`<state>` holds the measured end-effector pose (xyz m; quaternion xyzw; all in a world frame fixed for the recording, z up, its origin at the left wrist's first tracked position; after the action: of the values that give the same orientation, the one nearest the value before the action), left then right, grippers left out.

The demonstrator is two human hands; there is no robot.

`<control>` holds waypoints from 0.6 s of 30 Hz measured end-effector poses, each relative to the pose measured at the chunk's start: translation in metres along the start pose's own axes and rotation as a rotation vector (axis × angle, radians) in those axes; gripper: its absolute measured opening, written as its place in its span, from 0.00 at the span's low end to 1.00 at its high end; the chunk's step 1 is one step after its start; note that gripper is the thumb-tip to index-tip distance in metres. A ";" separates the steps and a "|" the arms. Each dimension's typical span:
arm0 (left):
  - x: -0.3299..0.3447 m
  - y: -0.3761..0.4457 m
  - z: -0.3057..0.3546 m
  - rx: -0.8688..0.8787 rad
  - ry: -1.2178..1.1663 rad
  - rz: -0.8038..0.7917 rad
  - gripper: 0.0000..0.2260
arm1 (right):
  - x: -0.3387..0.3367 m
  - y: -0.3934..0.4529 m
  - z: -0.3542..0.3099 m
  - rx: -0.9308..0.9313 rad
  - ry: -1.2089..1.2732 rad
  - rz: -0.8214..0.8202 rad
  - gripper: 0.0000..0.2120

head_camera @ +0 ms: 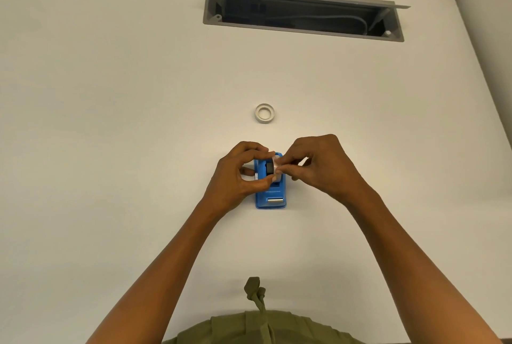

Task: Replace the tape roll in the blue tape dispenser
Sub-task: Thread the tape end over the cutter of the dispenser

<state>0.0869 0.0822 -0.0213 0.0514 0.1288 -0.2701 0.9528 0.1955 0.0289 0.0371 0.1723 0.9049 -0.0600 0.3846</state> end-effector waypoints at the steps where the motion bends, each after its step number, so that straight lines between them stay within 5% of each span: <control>1: 0.000 0.000 0.000 0.002 -0.003 -0.002 0.17 | 0.000 -0.001 -0.001 -0.006 0.004 0.017 0.05; 18: 0.001 0.001 0.001 0.019 -0.003 -0.001 0.19 | 0.010 0.009 -0.001 0.032 -0.016 -0.059 0.04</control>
<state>0.0885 0.0830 -0.0204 0.0599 0.1250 -0.2721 0.9522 0.1921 0.0398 0.0309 0.1513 0.9054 -0.0871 0.3870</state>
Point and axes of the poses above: each hand's wrist, its own y-axis towards the middle knuckle, its own x-axis out of the palm, z = x × y, the point moved 10 cm from there along y, towards the middle knuckle, and after that the axes turned 15 degrees about z, right-handed, at the moved point
